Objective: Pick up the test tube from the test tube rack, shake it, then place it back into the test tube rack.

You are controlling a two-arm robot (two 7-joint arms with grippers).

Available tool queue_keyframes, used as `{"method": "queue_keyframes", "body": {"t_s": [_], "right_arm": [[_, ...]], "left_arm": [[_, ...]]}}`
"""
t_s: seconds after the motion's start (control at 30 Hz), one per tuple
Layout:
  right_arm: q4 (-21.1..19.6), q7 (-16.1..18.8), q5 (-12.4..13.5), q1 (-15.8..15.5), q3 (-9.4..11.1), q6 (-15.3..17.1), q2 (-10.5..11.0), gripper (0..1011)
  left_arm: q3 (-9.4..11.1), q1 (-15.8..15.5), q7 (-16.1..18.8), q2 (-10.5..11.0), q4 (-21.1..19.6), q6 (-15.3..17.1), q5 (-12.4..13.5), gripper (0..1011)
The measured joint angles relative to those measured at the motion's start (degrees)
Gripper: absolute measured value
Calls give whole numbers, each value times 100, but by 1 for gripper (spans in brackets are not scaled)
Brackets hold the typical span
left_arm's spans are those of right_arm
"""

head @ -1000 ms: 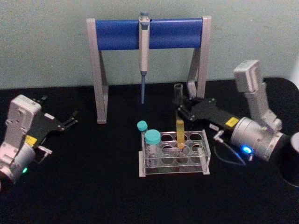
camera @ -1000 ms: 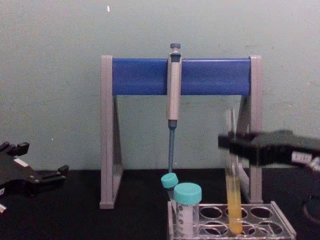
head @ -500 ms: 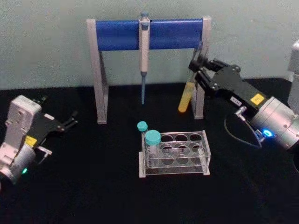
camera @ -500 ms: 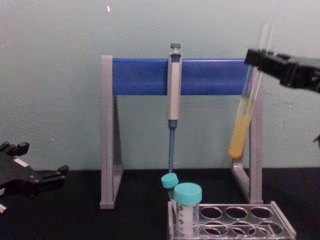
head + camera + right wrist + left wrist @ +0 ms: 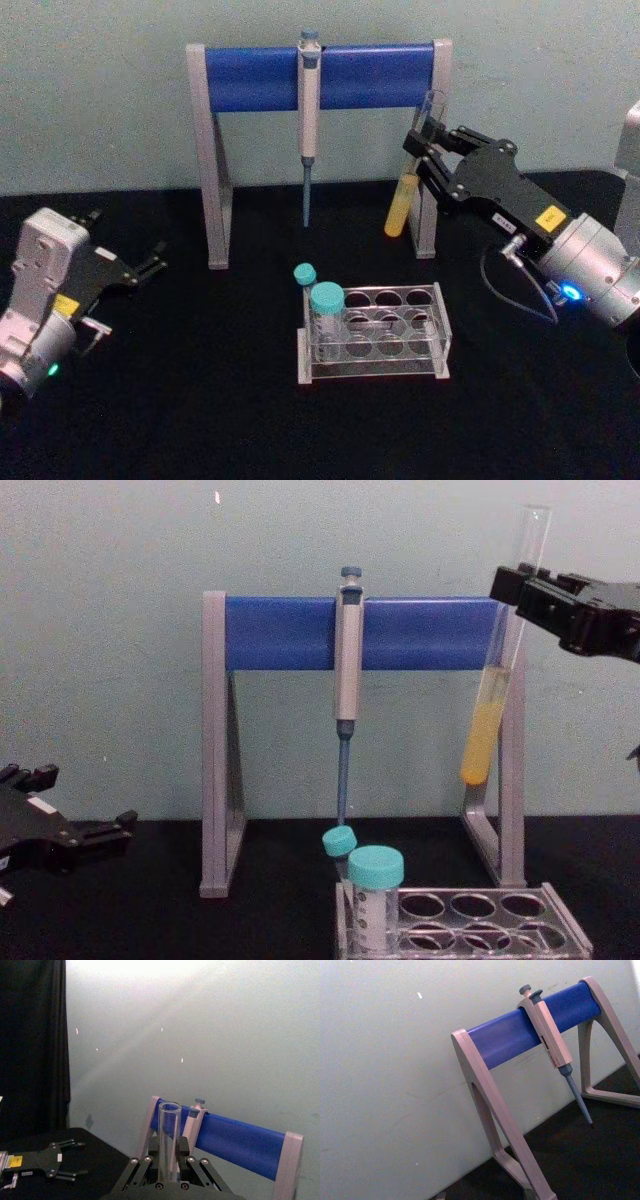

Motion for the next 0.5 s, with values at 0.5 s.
{"method": "queue_keyframes", "body": {"t_s": [0.5], "right_arm": [[-32, 4, -190, -8, -27, -27, 7, 229]], "left_arm": [[0, 0, 0, 0, 0, 0, 0, 1001]]}}
